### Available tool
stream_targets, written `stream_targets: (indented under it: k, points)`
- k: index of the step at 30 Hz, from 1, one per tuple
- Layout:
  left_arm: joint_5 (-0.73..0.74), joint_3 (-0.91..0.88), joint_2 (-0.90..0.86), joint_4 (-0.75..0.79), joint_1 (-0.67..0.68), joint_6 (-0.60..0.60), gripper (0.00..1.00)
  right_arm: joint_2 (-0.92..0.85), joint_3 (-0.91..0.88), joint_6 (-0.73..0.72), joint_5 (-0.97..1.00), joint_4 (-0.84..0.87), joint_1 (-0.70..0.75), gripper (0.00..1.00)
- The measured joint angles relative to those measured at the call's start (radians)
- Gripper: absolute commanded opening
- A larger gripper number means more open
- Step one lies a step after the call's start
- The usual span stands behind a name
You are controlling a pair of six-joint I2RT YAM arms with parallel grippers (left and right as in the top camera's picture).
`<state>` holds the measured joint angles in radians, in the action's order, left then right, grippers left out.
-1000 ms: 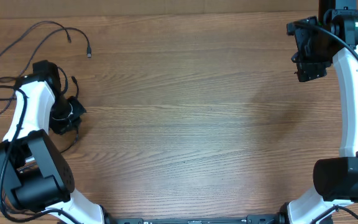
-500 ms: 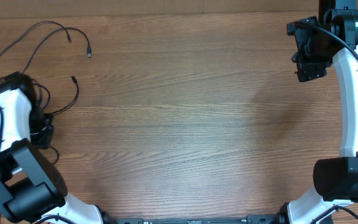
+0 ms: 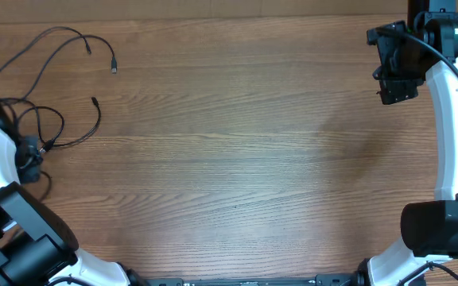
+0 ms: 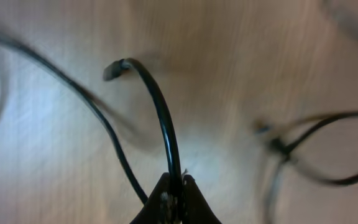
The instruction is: Untangle cables
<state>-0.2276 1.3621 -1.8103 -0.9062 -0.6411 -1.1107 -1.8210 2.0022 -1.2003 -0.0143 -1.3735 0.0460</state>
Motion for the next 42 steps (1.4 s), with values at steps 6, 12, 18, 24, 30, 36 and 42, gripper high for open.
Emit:
stream_targets:
  k: [6, 12, 18, 24, 30, 36, 42]
  points:
    - [0.079, 0.001, 0.000, 0.177, -0.085, 0.076, 0.04, 0.000, 0.000, 0.000, 0.000, 0.000, 0.000, 1.00]
    - [0.171, 0.034, 0.000, 0.278, -0.203, 0.264, 0.04, 0.000, 0.000, 0.000, 0.000, 0.000, 0.000, 1.00]
    - [0.196, 0.154, 0.001, 0.237, -0.255, 0.437, 0.04, 0.000, 0.000, 0.001, 0.000, 0.000, 0.000, 1.00]
    - [0.206, 0.154, 0.002, 0.196, -0.249, 0.418, 0.04, 0.000, 0.000, 0.000, 0.000, 0.000, 0.000, 1.00]
    - [0.201, 0.089, -0.001, 0.193, -0.249, 0.402, 0.11, 0.000, 0.000, 0.000, 0.000, 0.000, 0.000, 1.00]
    - [0.100, 0.062, -0.008, 0.136, -0.250, 0.344, 0.48, 0.000, 0.000, 0.000, 0.000, 0.000, 0.000, 1.00]
    - [0.071, 0.062, -0.008, 0.129, -0.250, 0.324, 0.69, 0.000, 0.000, 0.000, 0.000, 0.000, 0.000, 1.00]
